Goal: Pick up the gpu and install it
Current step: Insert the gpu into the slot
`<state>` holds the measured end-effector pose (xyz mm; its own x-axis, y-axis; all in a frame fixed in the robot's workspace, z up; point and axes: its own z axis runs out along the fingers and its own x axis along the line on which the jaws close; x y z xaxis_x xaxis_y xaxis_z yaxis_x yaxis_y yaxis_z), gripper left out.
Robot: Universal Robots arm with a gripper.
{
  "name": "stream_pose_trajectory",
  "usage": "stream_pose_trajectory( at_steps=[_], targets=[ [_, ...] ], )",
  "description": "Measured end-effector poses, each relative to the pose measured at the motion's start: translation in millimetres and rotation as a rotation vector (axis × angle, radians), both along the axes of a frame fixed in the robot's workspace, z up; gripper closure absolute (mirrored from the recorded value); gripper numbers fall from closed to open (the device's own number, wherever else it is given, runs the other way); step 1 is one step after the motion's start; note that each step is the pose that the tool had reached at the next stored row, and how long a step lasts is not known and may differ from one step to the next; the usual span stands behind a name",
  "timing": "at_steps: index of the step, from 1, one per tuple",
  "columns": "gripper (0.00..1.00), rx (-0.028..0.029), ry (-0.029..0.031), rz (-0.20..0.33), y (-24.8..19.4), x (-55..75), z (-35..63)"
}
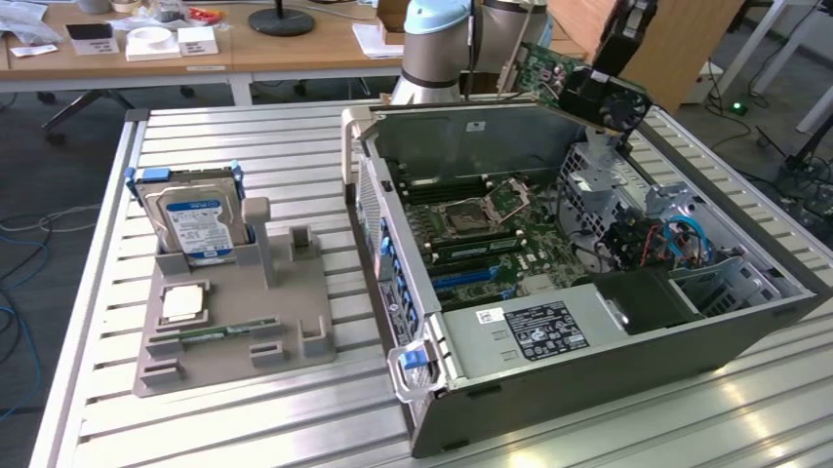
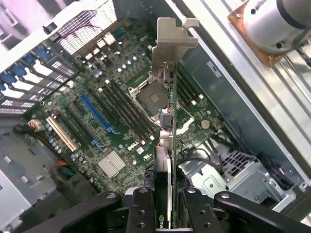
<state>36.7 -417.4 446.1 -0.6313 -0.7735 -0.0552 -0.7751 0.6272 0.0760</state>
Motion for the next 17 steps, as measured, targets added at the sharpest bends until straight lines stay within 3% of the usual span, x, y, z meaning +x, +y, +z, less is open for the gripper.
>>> stream_pose_trajectory(
  at_steps=[17],
  targets=[
    [0.74,0.0000,0.0000,0.294,0.0,0.0,-0.8]
  ],
)
